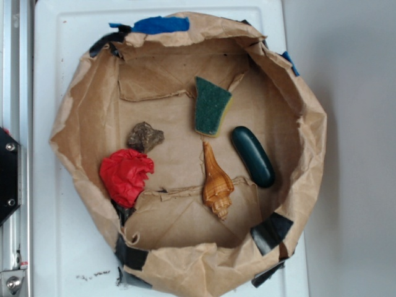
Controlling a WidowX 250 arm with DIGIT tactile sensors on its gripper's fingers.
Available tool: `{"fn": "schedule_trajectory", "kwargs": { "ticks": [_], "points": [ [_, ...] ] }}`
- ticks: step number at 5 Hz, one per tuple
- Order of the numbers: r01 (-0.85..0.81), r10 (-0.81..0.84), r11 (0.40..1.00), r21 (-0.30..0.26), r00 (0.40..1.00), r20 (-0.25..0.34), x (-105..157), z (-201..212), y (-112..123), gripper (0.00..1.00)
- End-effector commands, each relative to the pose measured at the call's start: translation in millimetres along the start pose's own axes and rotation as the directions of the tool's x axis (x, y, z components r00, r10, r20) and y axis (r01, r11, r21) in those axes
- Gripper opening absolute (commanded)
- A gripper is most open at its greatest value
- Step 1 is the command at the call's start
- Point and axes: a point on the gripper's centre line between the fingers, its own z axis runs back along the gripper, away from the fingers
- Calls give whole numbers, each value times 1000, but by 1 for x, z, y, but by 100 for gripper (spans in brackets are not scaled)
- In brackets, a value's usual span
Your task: Grab the green sponge.
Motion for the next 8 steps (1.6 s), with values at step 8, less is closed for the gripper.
{"fn": "schedule_trajectory", "kwargs": {
  "ticks": [8],
  "points": [
    [-75,74,997,2,990,-124,-60,-9,0,100]
  ]
}}
